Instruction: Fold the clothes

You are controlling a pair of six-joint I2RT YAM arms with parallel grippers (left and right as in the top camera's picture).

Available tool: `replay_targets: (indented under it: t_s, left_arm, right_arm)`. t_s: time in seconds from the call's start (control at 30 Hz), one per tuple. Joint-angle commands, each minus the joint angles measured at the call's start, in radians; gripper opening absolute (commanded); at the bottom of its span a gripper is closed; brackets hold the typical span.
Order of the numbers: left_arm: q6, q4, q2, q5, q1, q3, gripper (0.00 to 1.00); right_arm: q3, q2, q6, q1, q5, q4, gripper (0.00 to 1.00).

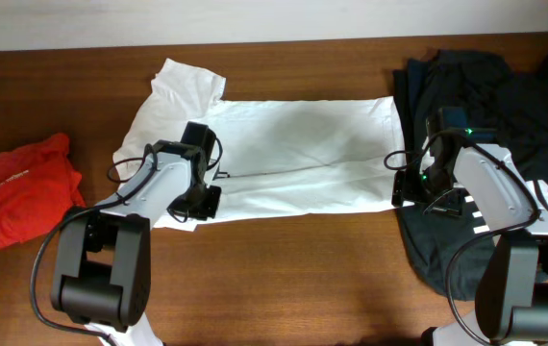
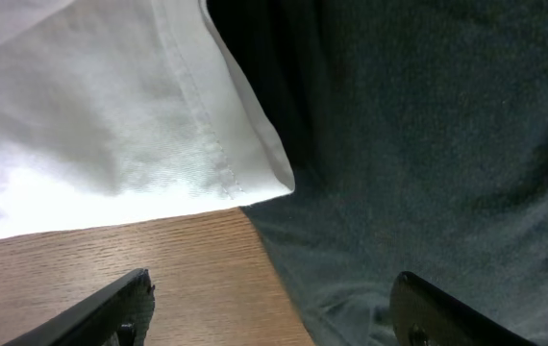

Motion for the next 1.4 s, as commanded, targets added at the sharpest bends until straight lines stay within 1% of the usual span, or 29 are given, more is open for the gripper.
replay_targets:
  t_s: [0.0, 0.03, 0.17, 0.3, 0.43, 0.5, 0.57, 0.63, 0.7, 0.73, 0.8, 0.83, 0.87, 0.93, 1.03, 1.1, 1.17, 1.27, 1.33, 1.37]
  left_arm:
    - [0.005, 0.002, 0.013, -0.011, -0.004, -0.019, 0.08]
    - [0.005, 0.004, 0.013, -0.012, -0.004, -0.019, 0.0]
    - [0.0, -0.011, 0.013, -0.034, -0.004, 0.011, 0.0]
    - [0.001, -0.085, 0.013, -0.044, -0.004, 0.118, 0.01]
    - [-0.019, -0.099, 0.013, -0.124, -0.003, 0.232, 0.0]
    - [-0.045, -0.088, 0.013, -0.177, -0.003, 0.289, 0.01]
    - [-0.045, -0.068, 0.013, -0.2, -0.003, 0.326, 0.01]
    - [-0.046, -0.041, 0.013, -0.203, -0.003, 0.337, 0.16]
    - [-0.049, -0.039, 0.014, -0.204, -0.003, 0.337, 0.16]
    - [-0.057, -0.039, 0.016, -0.208, -0.003, 0.337, 0.2]
    - [-0.08, -0.034, 0.016, -0.231, -0.003, 0.337, 0.2]
    - [-0.094, -0.032, 0.016, -0.25, -0.003, 0.337, 0.27]
    - [-0.094, -0.035, 0.016, -0.249, -0.003, 0.337, 0.29]
    - [-0.097, -0.065, 0.016, -0.249, -0.003, 0.337, 0.29]
    - [-0.151, -0.154, 0.017, -0.251, 0.003, 0.335, 0.29]
    - [-0.182, -0.183, 0.017, -0.25, 0.019, 0.32, 0.29]
    - [-0.234, -0.182, 0.017, -0.249, 0.055, 0.272, 0.29]
    - [-0.288, -0.182, 0.017, -0.228, 0.109, 0.219, 0.29]
    - [-0.287, -0.17, 0.017, -0.163, 0.159, 0.182, 0.3]
    - [-0.287, -0.163, 0.017, -0.13, 0.187, 0.163, 0.33]
  right_arm:
    - [0.003, -0.024, 0.003, -0.006, 0.016, -0.003, 0.82]
    - [0.003, -0.025, 0.003, -0.006, 0.016, -0.003, 0.82]
    - [0.003, -0.025, 0.003, -0.006, 0.016, -0.003, 0.82]
    - [0.003, -0.024, 0.003, -0.006, 0.016, -0.003, 0.82]
    - [0.003, -0.024, 0.003, -0.006, 0.016, -0.003, 0.82]
    - [0.003, -0.024, 0.003, -0.006, 0.016, -0.003, 0.82]
    - [0.003, -0.024, 0.003, -0.006, 0.016, -0.003, 0.82]
    - [0.003, -0.024, 0.003, -0.006, 0.016, -0.003, 0.82]
    - [0.003, -0.025, 0.003, -0.006, 0.016, -0.003, 0.82]
    - [0.003, -0.024, 0.003, -0.006, 0.016, -0.003, 0.82]
    - [0.003, -0.025, 0.003, -0.006, 0.016, -0.003, 0.82]
    - [0.003, -0.024, 0.003, -0.006, 0.016, -0.003, 0.82]
    - [0.003, -0.024, 0.003, -0.006, 0.016, -0.003, 0.82]
    - [0.003, -0.024, 0.003, -0.006, 0.016, -0.003, 0.82]
    - [0.003, -0.024, 0.003, -0.006, 0.015, -0.003, 0.82]
    - [0.003, -0.024, 0.003, -0.006, 0.012, 0.0, 0.81]
    - [0.003, -0.024, 0.003, -0.006, 0.011, 0.001, 0.79]
    - [0.003, -0.024, 0.003, -0.006, 0.012, 0.0, 0.8]
    - [0.003, -0.024, 0.003, -0.006, 0.012, 0.001, 0.79]
    - [0.003, -0.024, 0.003, -0.006, 0.012, 0.002, 0.8]
